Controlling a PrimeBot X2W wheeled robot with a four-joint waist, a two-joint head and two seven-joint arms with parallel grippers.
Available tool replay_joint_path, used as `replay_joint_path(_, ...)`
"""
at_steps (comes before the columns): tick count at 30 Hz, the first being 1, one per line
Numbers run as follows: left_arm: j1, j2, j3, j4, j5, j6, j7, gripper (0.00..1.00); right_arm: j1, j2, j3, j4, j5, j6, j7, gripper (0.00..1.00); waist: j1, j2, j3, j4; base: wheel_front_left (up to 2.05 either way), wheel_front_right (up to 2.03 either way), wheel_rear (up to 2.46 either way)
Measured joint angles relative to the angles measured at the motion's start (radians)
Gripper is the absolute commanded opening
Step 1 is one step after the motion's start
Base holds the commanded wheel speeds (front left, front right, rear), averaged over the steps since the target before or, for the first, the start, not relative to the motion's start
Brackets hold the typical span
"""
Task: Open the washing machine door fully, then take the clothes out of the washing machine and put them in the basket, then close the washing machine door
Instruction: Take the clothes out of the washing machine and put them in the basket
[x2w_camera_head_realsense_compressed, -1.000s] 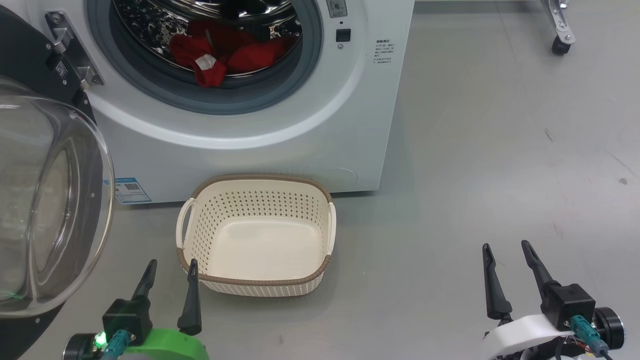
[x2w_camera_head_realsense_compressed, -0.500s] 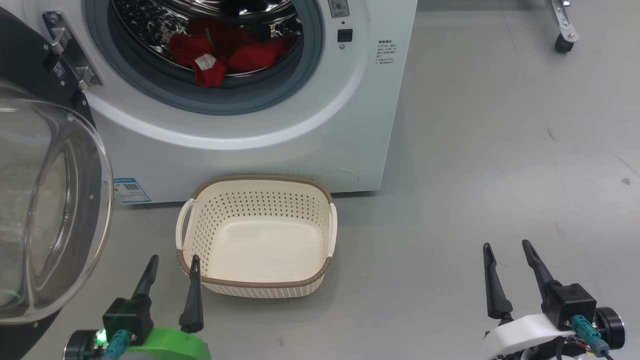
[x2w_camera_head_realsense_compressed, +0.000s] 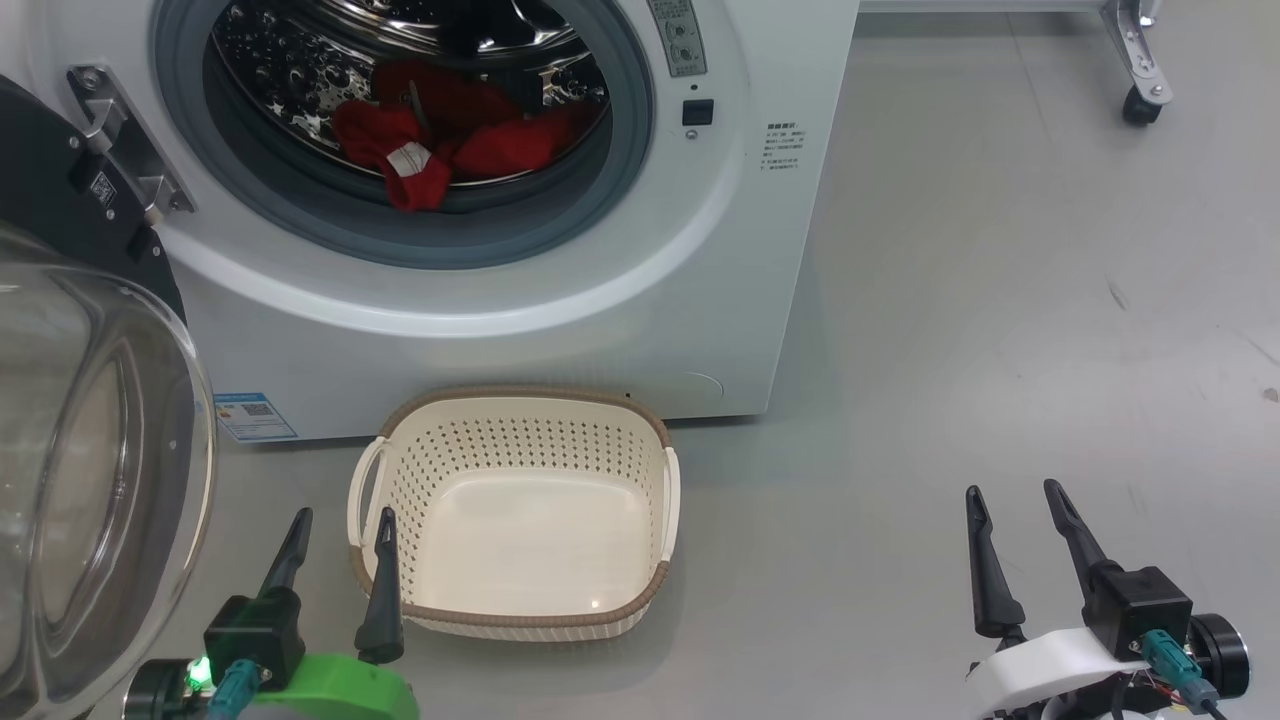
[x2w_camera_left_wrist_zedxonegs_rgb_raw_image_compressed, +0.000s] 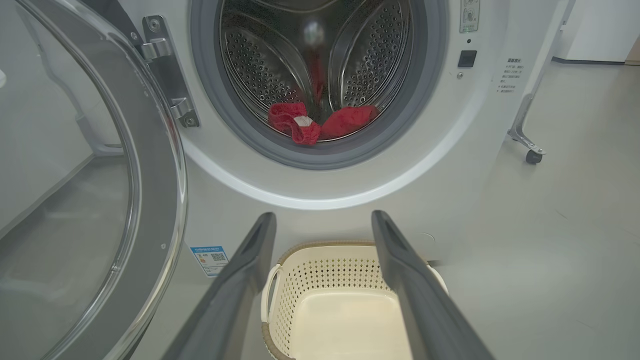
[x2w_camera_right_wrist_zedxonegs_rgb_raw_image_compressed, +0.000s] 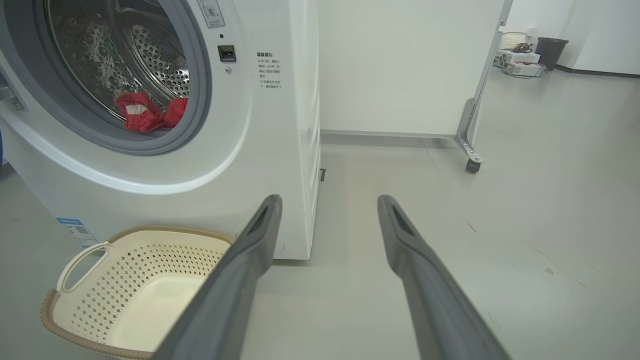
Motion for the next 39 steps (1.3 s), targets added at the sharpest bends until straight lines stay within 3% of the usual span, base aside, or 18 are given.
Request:
replay_joint_path(16,-0.001,0.001,0.002,0.003,0.009,0.009,-0.006,1.00,0.000,0.002,0.001,0.004,0.000,0.001,0.000,1.00,0.0000,0.0000,-0.004,0.009,0.65,-0.65,0.00)
replay_joint_path(39,-0.003,0.002,-0.009,0.011,0.009,0.007,-0.005,1.00,0.000,0.003,0.001,0.004,0.000,0.002,0.000,1.00,0.0000,0.0000,0.002,0.021,0.05,-0.05,0.00)
